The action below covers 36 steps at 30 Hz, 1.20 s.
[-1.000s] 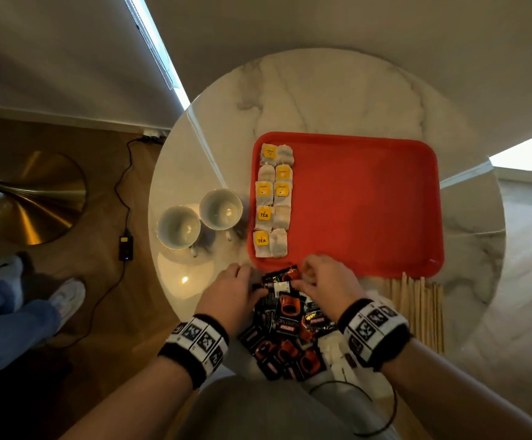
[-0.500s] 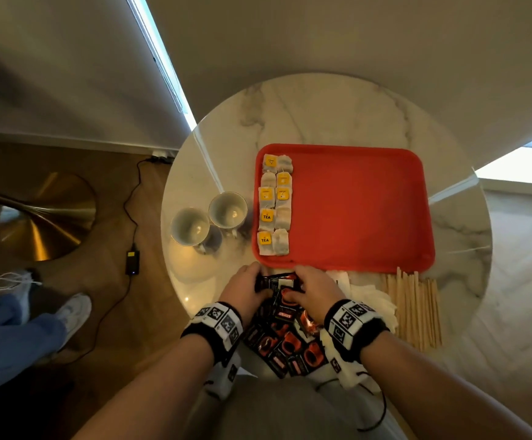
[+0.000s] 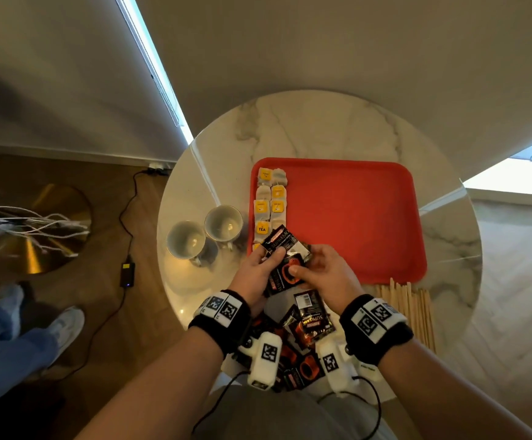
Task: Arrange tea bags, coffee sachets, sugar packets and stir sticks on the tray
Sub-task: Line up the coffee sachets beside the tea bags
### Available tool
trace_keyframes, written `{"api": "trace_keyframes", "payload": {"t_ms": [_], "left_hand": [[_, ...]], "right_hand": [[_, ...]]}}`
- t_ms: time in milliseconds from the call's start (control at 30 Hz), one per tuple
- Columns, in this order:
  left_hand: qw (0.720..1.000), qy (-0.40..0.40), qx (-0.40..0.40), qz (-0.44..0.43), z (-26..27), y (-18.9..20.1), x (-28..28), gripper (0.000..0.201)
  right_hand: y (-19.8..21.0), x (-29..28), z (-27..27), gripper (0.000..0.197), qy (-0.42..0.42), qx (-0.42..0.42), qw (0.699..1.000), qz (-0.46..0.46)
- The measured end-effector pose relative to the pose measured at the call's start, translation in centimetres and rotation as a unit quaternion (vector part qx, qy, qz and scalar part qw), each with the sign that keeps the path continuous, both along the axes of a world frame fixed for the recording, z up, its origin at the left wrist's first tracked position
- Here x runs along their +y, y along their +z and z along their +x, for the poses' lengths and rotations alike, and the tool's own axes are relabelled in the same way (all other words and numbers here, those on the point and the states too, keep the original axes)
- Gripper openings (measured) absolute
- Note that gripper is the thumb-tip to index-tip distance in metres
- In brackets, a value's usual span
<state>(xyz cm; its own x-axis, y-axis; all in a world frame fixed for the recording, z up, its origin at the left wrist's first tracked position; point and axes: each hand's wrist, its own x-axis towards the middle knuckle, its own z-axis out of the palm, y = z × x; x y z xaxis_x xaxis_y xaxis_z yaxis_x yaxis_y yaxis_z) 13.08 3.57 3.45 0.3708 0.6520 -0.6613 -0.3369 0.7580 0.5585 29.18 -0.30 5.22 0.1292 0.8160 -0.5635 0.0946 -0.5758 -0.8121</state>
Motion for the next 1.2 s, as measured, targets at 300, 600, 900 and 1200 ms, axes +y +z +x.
{"api": "trace_keyframes", "payload": {"t_ms": [300,600,900,1200], "left_hand": [[0.984,0.069,0.151,0.061,0.7,-1.8,1.8,0.033],[0.969,-0.009,0.201,0.145,-0.5,-2.4,2.5,0.030],[0.967,-0.031,0.215,0.130,-1.7,-2.7,2.1,0.042],[0.974,-0.032,0.201,0.097,-2.0,-2.2,1.5,0.024]], "right_hand": [[0.0,1.6,2.4,0.011,-0.042,-0.065,0.997,0.016],[0.3,4.9,4.7,0.019,-0.133,0.003,0.991,-0.003],[-5.5,17.7,6.4,0.018,-0.034,-0.159,0.987,-0.022],[-9.2,23.0,6.4,0.028,0.038,-0.252,0.966,-0.040]]}}
